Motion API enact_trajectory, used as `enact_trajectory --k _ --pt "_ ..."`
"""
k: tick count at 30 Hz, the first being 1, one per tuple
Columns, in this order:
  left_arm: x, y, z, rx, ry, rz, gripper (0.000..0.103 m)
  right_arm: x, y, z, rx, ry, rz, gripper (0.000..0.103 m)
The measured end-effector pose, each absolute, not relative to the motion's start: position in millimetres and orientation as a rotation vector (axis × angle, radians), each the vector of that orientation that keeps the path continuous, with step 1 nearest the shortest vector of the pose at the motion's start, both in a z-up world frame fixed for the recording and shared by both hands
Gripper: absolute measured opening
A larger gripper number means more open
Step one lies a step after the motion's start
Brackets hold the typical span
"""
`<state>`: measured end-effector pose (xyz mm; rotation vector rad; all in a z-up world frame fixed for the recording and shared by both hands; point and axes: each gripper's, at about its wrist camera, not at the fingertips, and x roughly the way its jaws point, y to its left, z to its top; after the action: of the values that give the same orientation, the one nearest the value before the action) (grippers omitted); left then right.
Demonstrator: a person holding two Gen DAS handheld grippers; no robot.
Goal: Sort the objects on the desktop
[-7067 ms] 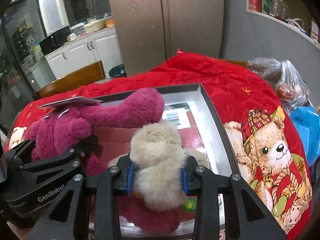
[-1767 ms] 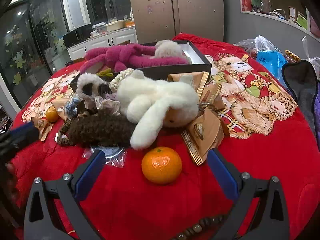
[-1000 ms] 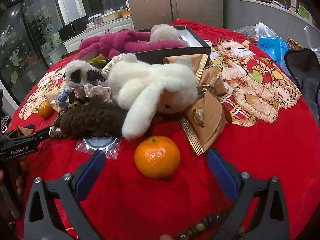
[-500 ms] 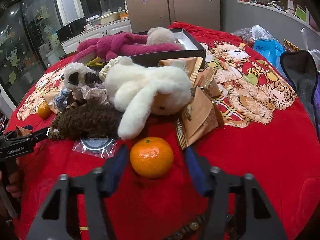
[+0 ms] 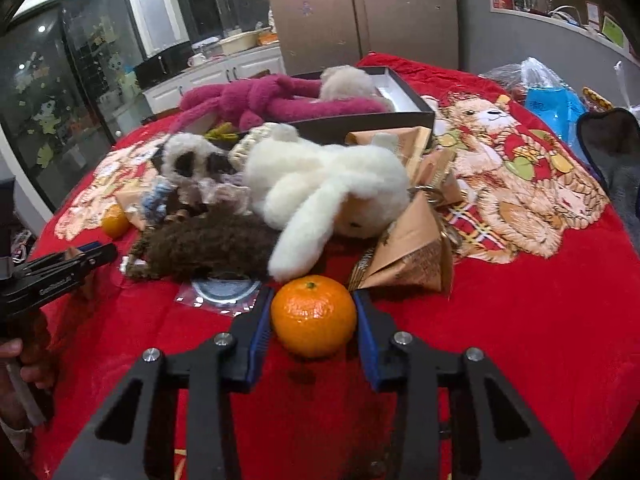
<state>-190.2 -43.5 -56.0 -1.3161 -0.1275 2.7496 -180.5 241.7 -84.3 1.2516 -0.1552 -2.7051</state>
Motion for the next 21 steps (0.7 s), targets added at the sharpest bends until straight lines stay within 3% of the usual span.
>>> enact_trajectory --k 14,21 --pt "-178.6 -26.0 -48.7 -1.231 -0.05 2.729 0.025 -176.5 245.3 -75.4 1.186 -0.203 -2.708 0.039" --pt "-167.2 -17.5 -38.1 -1.101 0.076 2.82 0.026 -170.9 239.9 -67.6 1.126 -0.171 -2.708 0.039"
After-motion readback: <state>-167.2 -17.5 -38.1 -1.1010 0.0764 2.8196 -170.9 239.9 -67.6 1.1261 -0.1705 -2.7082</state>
